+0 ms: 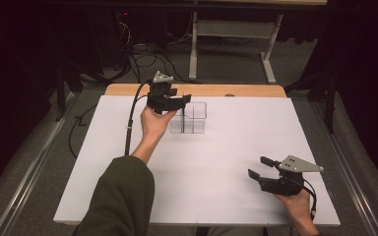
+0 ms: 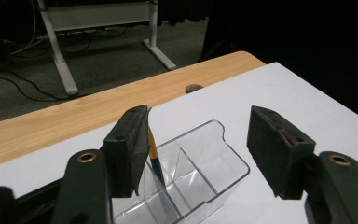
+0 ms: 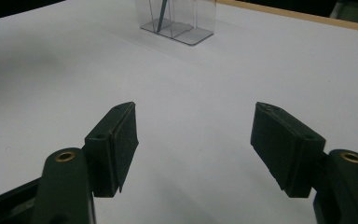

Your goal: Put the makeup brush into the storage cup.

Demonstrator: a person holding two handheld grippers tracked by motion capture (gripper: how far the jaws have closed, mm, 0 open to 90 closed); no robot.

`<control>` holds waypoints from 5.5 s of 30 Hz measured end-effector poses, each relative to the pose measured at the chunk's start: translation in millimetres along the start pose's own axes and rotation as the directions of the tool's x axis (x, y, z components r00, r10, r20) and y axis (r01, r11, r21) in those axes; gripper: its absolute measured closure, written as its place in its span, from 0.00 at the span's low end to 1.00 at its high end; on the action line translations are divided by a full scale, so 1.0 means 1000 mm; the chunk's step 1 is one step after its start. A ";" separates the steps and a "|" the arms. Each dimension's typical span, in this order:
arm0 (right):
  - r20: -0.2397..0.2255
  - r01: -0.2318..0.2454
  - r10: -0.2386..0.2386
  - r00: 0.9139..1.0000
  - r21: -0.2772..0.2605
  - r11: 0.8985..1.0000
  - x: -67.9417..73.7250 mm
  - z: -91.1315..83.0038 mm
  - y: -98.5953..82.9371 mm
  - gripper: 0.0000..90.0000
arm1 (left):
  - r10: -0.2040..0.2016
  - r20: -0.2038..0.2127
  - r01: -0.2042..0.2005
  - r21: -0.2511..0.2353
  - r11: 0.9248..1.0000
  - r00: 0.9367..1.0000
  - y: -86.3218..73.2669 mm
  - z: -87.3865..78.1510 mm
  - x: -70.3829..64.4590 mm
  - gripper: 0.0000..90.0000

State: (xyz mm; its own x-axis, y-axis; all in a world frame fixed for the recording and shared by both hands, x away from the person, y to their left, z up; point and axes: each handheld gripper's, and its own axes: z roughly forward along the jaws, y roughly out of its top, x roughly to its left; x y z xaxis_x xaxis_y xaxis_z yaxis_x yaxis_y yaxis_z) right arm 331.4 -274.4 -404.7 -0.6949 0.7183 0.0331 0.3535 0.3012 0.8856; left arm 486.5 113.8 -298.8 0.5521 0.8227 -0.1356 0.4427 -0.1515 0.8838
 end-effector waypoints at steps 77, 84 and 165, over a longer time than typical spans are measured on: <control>-0.003 0.000 0.000 1.000 0.004 1.000 0.000 0.001 0.000 0.37 | 0.019 0.056 -0.015 -0.069 0.997 0.998 -0.017 -0.053 -0.004 0.40; -0.002 0.000 0.000 1.000 0.006 1.000 0.001 0.001 0.000 0.37 | 0.021 0.045 -0.018 -0.080 0.997 0.999 -0.020 -0.064 -0.001 0.40; 0.003 -0.019 0.019 1.000 -0.018 1.000 -0.001 -0.003 0.000 0.37 | 0.038 0.069 -0.028 -0.134 0.991 0.997 -0.082 -0.122 -0.005 0.39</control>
State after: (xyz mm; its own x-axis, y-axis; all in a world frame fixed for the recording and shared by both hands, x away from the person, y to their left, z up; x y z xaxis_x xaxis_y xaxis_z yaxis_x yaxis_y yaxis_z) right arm 330.2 -277.7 -403.6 -0.6859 0.7261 0.0485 0.3555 0.2762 0.8929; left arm 361.1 189.3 -316.0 0.6161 0.7765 -0.1327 0.3283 -0.1000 0.9393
